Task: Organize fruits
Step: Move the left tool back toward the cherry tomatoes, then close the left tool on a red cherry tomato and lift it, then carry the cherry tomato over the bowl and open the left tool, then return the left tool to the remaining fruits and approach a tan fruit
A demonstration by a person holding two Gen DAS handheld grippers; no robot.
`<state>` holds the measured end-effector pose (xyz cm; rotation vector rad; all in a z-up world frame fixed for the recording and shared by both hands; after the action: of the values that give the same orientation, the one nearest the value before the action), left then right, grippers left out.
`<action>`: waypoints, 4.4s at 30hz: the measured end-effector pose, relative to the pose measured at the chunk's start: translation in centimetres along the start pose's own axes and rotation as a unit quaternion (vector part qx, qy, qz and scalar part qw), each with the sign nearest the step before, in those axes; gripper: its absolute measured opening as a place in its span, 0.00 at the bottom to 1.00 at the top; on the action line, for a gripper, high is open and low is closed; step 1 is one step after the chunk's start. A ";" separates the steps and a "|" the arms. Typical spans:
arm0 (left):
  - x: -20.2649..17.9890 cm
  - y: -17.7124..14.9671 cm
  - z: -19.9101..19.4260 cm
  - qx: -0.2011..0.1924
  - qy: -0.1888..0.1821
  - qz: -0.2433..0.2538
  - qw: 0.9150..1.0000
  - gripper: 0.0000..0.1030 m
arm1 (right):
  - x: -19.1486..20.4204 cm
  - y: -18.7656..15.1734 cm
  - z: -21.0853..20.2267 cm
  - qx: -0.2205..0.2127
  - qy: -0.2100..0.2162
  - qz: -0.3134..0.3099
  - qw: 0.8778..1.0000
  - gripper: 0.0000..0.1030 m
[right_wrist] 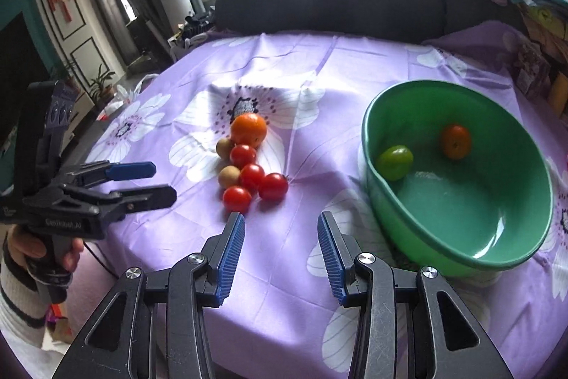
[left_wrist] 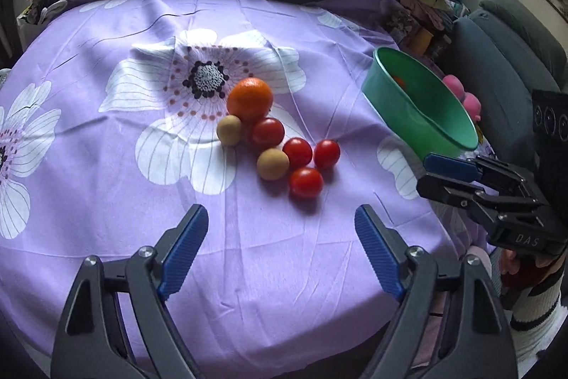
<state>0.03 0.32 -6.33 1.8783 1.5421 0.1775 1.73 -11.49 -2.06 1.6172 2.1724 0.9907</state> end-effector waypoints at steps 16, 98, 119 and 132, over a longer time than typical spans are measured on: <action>-1.6 0.5 4.5 0.034 -0.039 0.010 0.999 0.58 | 0.2 0.8 5.0 0.042 0.015 0.045 0.998 0.42; -16.2 9.9 9.6 0.002 -0.059 0.179 0.982 0.28 | -13.0 2.1 -2.6 -0.069 -0.083 0.137 0.985 0.30; -9.8 8.0 2.7 -0.050 0.000 0.118 0.992 0.80 | -10.9 1.7 -4.7 -0.072 -0.084 0.129 0.986 0.31; 2.8 -0.5 -1.4 -0.024 0.089 -0.018 0.996 0.80 | -1.7 1.4 -2.1 -0.029 0.007 0.011 0.999 0.33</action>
<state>-0.26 3.42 -6.40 1.8364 1.6751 0.3715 2.19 -13.56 0.10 1.6151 2.1188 1.0640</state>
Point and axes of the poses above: each gripper's, at about its wrist camera, not at the fingertips, and z roughly the way its jaws point, x to its left, y to its top, the point moved 5 cm from there along z, roughly the way its jaws point, and after that the axes turned 2 degrees about -x, right-handed, at the moved point
